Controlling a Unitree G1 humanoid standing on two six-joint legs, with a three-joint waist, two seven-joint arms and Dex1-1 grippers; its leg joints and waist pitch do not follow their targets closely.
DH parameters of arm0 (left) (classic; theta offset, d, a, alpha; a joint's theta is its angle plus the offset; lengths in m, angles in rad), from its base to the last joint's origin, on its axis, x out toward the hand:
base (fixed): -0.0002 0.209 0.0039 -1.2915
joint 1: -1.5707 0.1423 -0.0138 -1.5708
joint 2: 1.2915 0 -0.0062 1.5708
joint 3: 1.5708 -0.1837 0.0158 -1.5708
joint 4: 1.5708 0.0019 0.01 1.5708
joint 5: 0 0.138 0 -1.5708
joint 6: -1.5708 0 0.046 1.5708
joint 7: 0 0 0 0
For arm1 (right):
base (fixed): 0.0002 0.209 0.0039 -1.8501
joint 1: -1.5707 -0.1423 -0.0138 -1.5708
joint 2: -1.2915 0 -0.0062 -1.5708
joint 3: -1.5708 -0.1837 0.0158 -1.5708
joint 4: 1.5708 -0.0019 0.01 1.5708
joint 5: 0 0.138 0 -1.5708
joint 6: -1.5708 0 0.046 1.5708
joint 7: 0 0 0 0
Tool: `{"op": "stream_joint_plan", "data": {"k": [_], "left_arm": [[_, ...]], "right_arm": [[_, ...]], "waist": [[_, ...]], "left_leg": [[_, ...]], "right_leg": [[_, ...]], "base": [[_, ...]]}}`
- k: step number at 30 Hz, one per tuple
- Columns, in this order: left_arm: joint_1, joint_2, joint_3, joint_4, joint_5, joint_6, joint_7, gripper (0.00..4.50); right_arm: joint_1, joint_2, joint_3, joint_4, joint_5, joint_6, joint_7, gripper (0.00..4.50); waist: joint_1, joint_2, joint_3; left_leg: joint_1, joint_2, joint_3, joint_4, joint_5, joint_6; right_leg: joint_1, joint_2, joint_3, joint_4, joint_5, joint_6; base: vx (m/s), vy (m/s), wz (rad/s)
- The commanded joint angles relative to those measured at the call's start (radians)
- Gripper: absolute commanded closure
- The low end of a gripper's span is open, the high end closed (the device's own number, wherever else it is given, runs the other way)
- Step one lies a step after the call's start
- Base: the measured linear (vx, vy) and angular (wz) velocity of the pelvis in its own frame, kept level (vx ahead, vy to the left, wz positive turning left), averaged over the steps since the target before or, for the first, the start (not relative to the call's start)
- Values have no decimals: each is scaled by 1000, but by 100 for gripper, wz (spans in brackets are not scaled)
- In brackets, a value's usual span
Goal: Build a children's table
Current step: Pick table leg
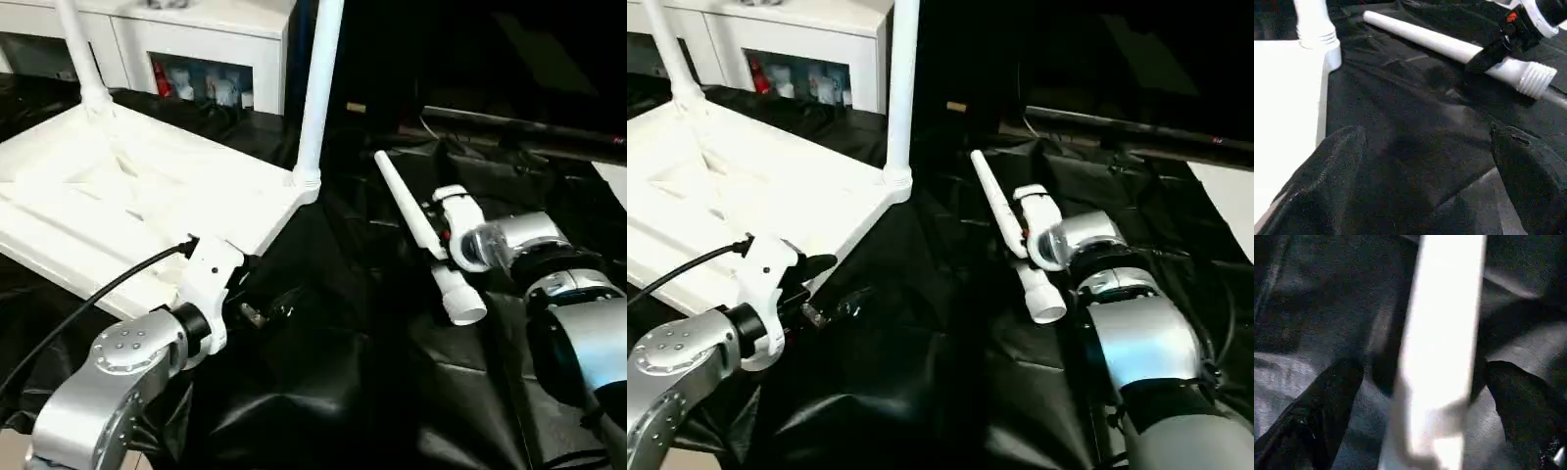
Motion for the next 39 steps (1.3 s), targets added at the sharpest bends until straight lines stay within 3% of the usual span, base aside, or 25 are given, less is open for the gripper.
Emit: {"op": "stream_joint_plan", "data": {"k": [1, 3, 7, 8, 13, 14, 16, 19, 20, 21, 22, 23, 25, 26, 28, 29, 30, 32, 33, 34, 36, 37, 39], "left_arm": [[-11, 8, -9, -24, -16, 9, -12, 0], [-18, 19, -4, -15, -23, 0, -23, 0], [-36, 29, -9, -5, -46, 0, -48, 0], [-42, 21, -6, -2, -75, 10, -67, 0], [-43, 44, -19, -13, -123, 24, -127, 0], [-46, 49, -28, -15, -126, 19, -137, 0], [-52, 48, -36, -13, -125, 14, -141, 0], [-74, 46, -57, 13, -114, -3, -142, 0], [-78, 50, -67, 31, -105, -17, -146, 0], [-78, 50, -67, 31, -105, -17, -146, 0], [-76, 52, -71, 39, -104, -25, -150, 0], [-76, 52, -71, 39, -104, -25, -150, 0], [-74, 51, -74, 47, -108, -30, -153, 0], [-80, 43, -67, 52, -110, -38, -147, 0], [-87, 23, -55, 60, -127, -39, -143, 0], [-96, 0, -49, 78, -130, -56, -132, 0], [-104, -25, -53, 110, -114, -101, -113, 0], [-123, -83, -36, 147, -129, -122, -79, 0], [-150, -133, -18, 171, -143, -131, -46, 0], [-163, -153, -10, 182, -148, -132, -31, 0], [-192, -187, 5, 207, -151, -140, 0, 0], [-206, -200, 9, 220, -151, -149, 10, 0], [-266, -255, 38, 275, -159, -145, 69, 0]], "right_arm": [[7, -17, -13, 11, -1, 5, -1, 31], [6, -20, -18, 15, -3, 6, 0, 44], [1, -29, -24, 21, -2, 3, 0, 73], [1, -34, -21, 22, -4, 1, 11, 84], [4, -41, -24, 24, -6, 1, 17, 124], [5, -42, -23, 24, -9, 2, 23, 153], [7, -45, -20, 24, -13, 2, 29, 153], [13, -54, -25, 26, -11, 4, 32, 188], [19, -57, -30, 26, -8, 7, 29, 194], [19, -57, -30, 26, -8, 7, 29, 194], [24, -59, -37, 23, -1, 9, 28, 208], [25, -59, -37, 23, -1, 9, 27, 222], [28, -61, -65, 21, 22, 14, 14, 238], [27, -66, -92, 14, 43, 24, -6, 244], [24, -68, -101, 8, 52, 27, -3, 260], [23, -73, -116, 1, 66, 28, -6, 263], [28, -82, -144, -8, 90, 30, -18, 263], [31, -97, -206, -23, 139, 50, -61, 266], [38, -104, -261, -51, 186, 79, -72, 266], [43, -106, -276, -68, 201, 90, -67, 266], [58, -104, -305, -112, 226, 103, -50, 266], [68, -99, -327, -139, 248, 108, -37, 266], [137, -71, -414, -291, 347, 98, 16, 266]], "waist": [[1, 13, -66], [0, 27, -65], [-1, 26, -64], [-1, 34, -63], [-1, 31, -65], [0, 35, -65], [-1, 35, -64], [-2, 34, -65], [1, 52, -65], [-3, 42, -64], [2, 73, -66], [-3, 60, -65], [-1, 55, -67], [3, 77, -69], [-1, 69, -68], [0, 68, -69], [1, 78, -67], [1, 74, -68], [3, 93, -69], [1, 83, -69], [6, 83, -74], [8, 92, -73], [7, 89, -73]], "left_leg": [[12, 68, -21, -80, -71, -5], [15, 69, -23, -82, -109, -23], [17, 69, -24, -84, -148, -41], [17, 68, -24, -83, -157, -47], [13, 68, -23, -81, -141, -39], [14, 68, -23, -81, -137, -38], [14, 69, -23, -81, -132, -38], [14, 68, -22, -80, -127, -36], [16, 68, -23, -79, -132, -40], [16, 68, -22, -80, -145, -41], [15, 67, -27, -78, -150, -49], [17, 68, -22, -80, -153, -45], [11, 63, -19, -75, -126, -20], [11, 63, -21, -72, -118, -16], [10, 64, -19, -72, -121, -11], [11, 64, -18, -71, -127, -10], [10, 63, -19, -71, -142, -11], [13, 62, -18, -72, -152, -10], [16, 61, -19, -70, -153, -12], [12, 60, -16, -69, -151, -7], [8, 59, -19, -67, -122, 12], [4, 57, -19, -65, -111, 25], [1, 56, -17, -64, -96, 41]], "right_leg": [[51, -96, 61, -65, -46, -259], [49, -95, 60, -68, -77, -257], [49, -95, 60, -71, -106, -252], [48, -94, 61, -72, -104, -253], [51, -95, 61, -70, -99, -257], [50, -95, 61, -69, -100, -259], [51, -94, 60, -69, -95, -260], [52, -94, 61, -69, -89, -261], [49, -93, 61, -67, -89, -262], [51, -92, 61, -71, -93, -262], [51, -94, 60, -64, -84, -266], [50, -90, 59, -72, -74, -266], [57, -92, 62, -70, -59, -273], [56, -94, 62, -67, -67, -275], [56, -89, 60, -71, -76, -275], [57, -90, 59, -74, -100, -276], [55, -90, 58, -79, -122, -274], [56, -87, 58, -81, -138, -262], [54, -85, 57, -81, -127, -262], [58, -84, 58, -84, -119, -261], [61, -87, 56, -77, -94, -263], [61, -87, 55, -79, -103, -260], [63, -85, 54, -86, -109, -243]], "base": [[0, 0, 0], [0, 0, 0], [0, 0, 0], [0, 0, 0], [0, 0, 0], [0, 0, 0], [0, 0, 0], [0, 0, 0], [0, 0, 0], [0, 0, 0], [0, 0, 0], [0, 0, 0], [0, 0, 0], [0, 0, 0], [0, 0, 0], [0, 0, 0], [0, 0, 0], [0, 0, 0], [0, 0, 0], [0, 0, 0], [0, 0, 0], [0, 0, 0], [0, 0, 0]]}}
